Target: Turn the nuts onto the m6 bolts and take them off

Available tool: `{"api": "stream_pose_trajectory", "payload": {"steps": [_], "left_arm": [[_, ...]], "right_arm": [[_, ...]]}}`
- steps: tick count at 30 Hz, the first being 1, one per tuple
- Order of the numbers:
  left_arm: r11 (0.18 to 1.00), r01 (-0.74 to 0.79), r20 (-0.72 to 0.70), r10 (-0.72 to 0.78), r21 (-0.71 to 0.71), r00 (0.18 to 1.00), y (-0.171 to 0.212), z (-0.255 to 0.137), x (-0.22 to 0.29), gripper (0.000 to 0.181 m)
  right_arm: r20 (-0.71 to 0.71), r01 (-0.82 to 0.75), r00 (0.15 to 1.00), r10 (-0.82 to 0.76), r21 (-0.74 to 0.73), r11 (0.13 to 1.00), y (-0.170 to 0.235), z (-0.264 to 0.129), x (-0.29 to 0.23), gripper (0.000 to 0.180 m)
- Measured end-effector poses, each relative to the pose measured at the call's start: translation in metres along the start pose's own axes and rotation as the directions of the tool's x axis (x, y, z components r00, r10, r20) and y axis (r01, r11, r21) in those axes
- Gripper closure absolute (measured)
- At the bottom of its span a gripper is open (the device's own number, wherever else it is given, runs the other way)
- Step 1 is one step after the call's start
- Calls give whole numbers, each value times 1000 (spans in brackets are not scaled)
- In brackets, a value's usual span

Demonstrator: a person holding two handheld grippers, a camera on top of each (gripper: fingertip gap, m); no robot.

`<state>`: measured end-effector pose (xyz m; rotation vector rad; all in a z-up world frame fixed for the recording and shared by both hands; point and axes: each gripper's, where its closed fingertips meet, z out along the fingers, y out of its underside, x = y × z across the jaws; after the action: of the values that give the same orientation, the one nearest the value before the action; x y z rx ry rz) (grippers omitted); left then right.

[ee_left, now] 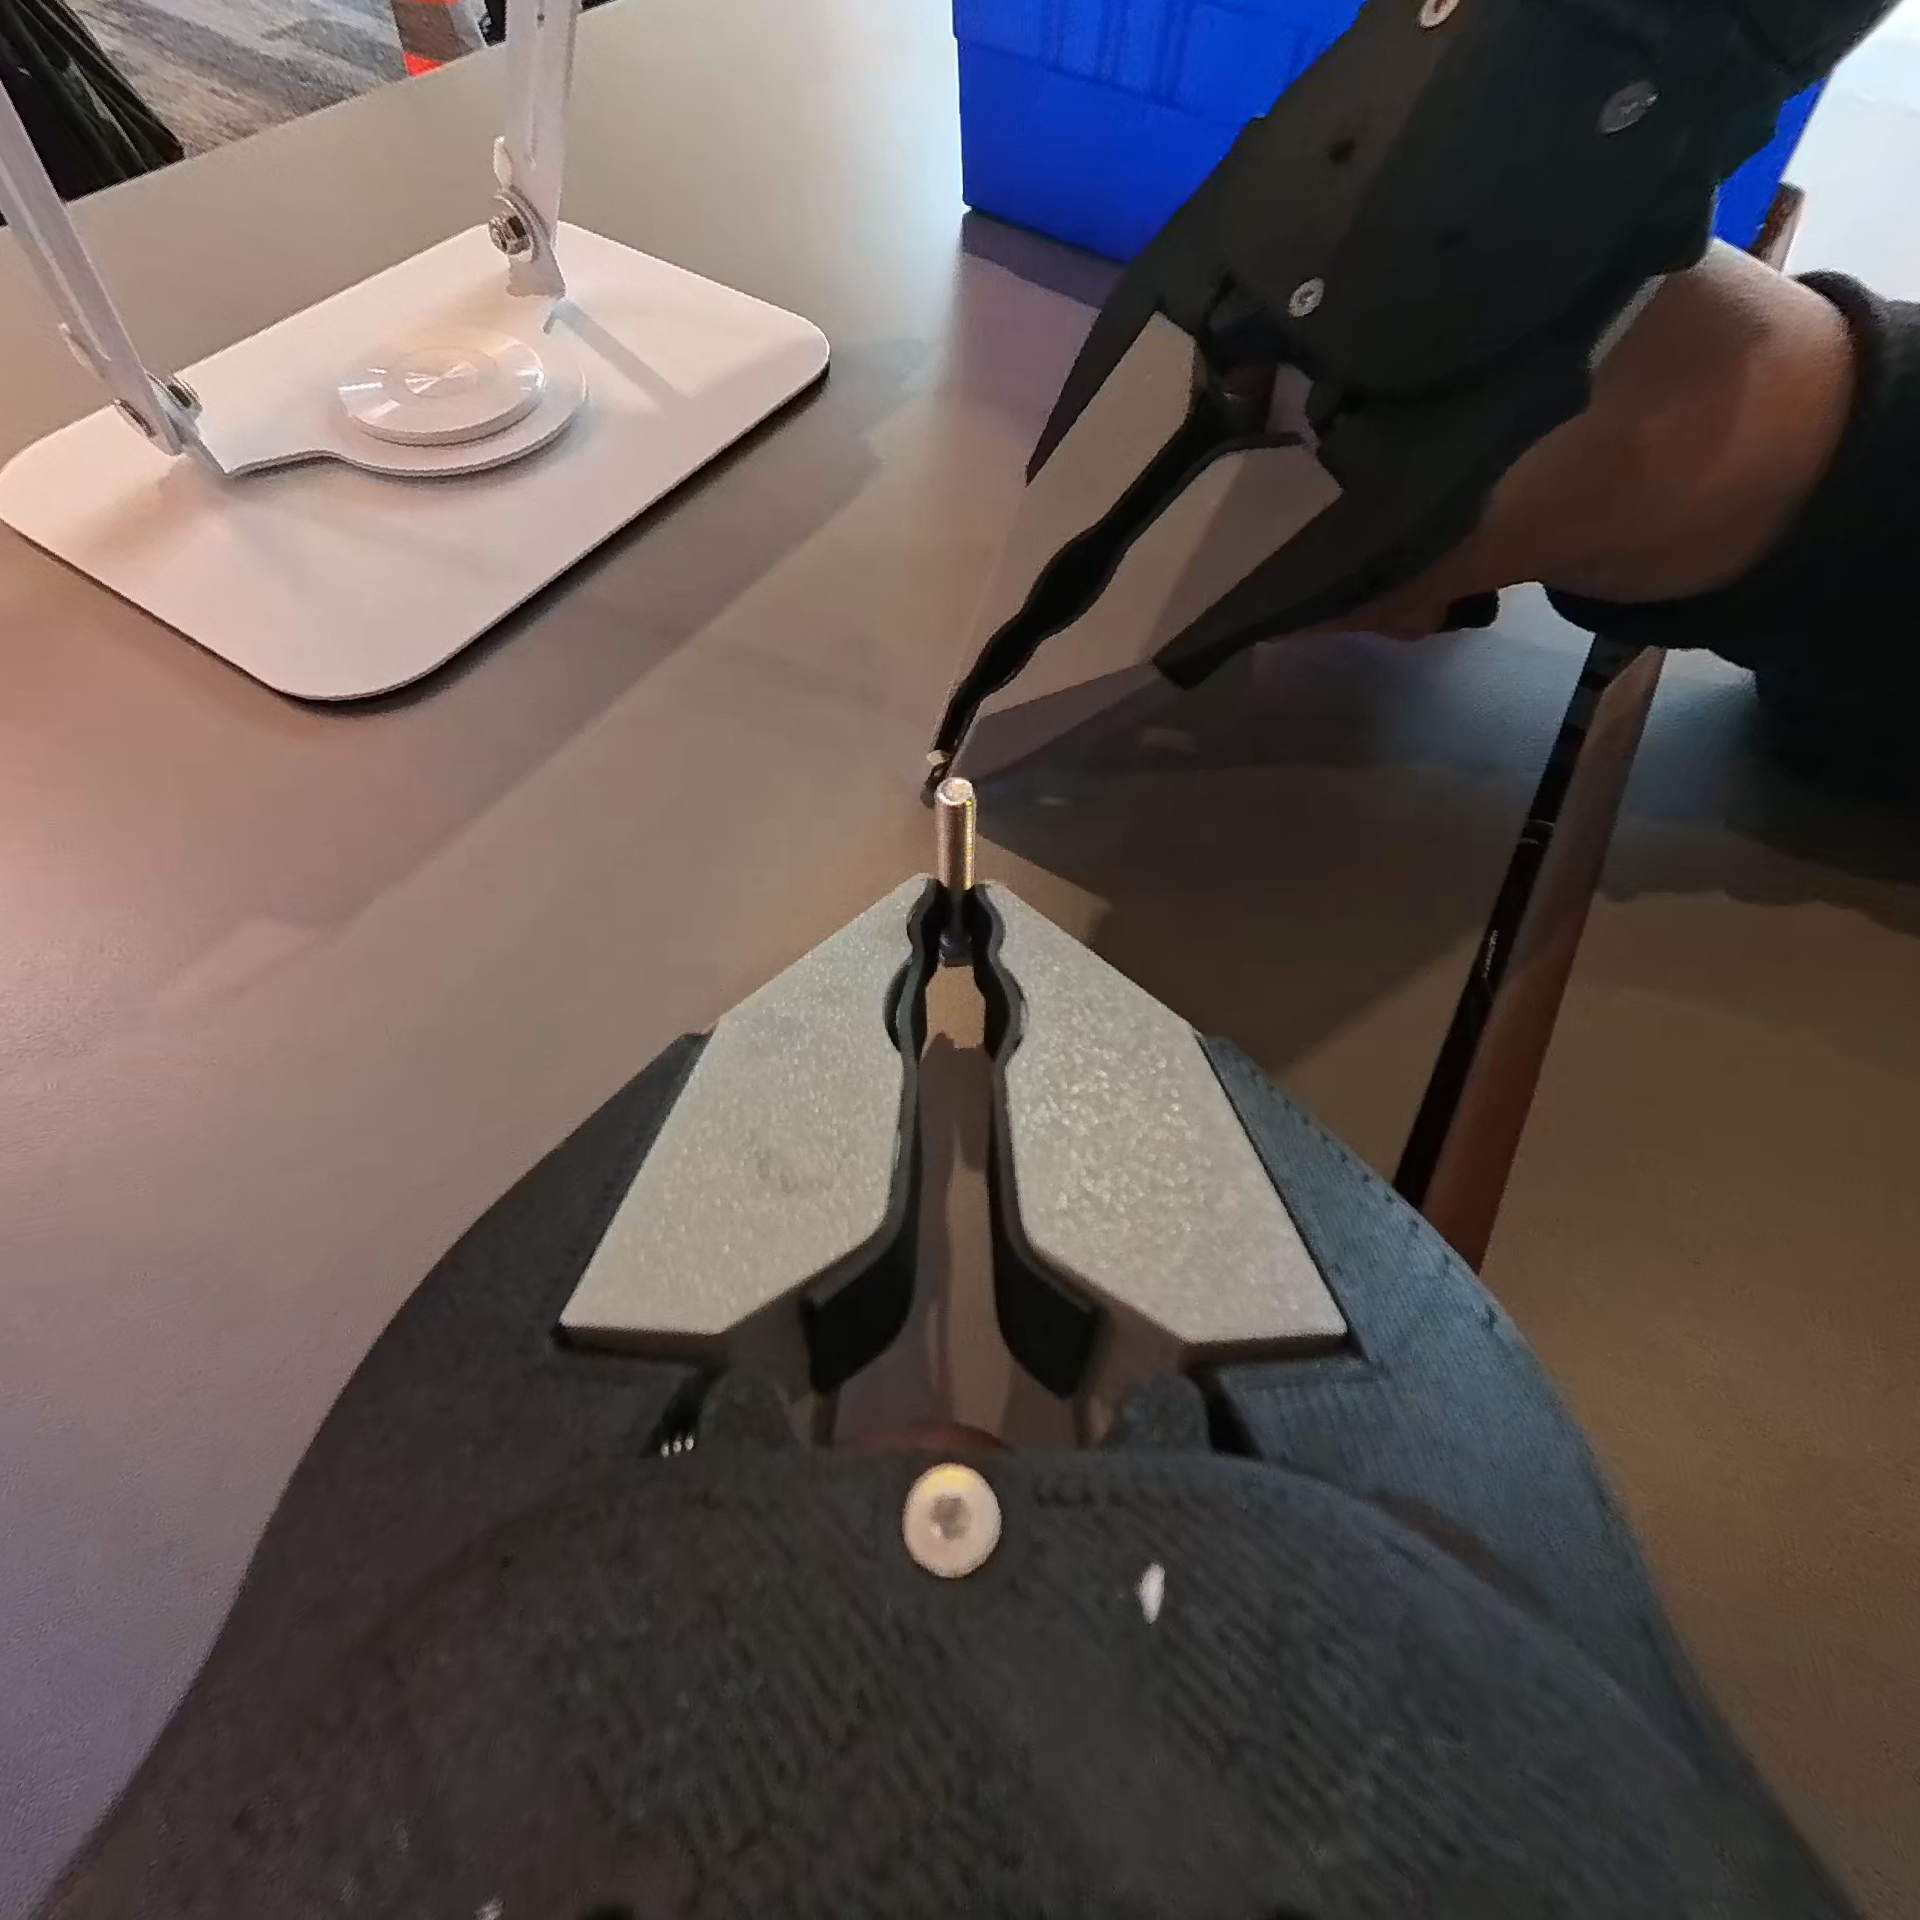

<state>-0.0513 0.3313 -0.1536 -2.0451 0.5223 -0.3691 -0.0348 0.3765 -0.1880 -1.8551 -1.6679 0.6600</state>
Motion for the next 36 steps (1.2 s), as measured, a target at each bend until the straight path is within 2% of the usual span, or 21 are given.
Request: {"api": "stream_pose_trajectory", "payload": {"steps": [21,36], "left_arm": [[1000,-13,-1,13,1,1000,0,0,1,178],[1000,-25,-5,25,0,1000,0,1,4,179]], "right_arm": [[-21,-16,1000,19,114,993,-16,-22,-3,179],[-36,12,999,-8,108,994,-17,-20,-7,179]]}}
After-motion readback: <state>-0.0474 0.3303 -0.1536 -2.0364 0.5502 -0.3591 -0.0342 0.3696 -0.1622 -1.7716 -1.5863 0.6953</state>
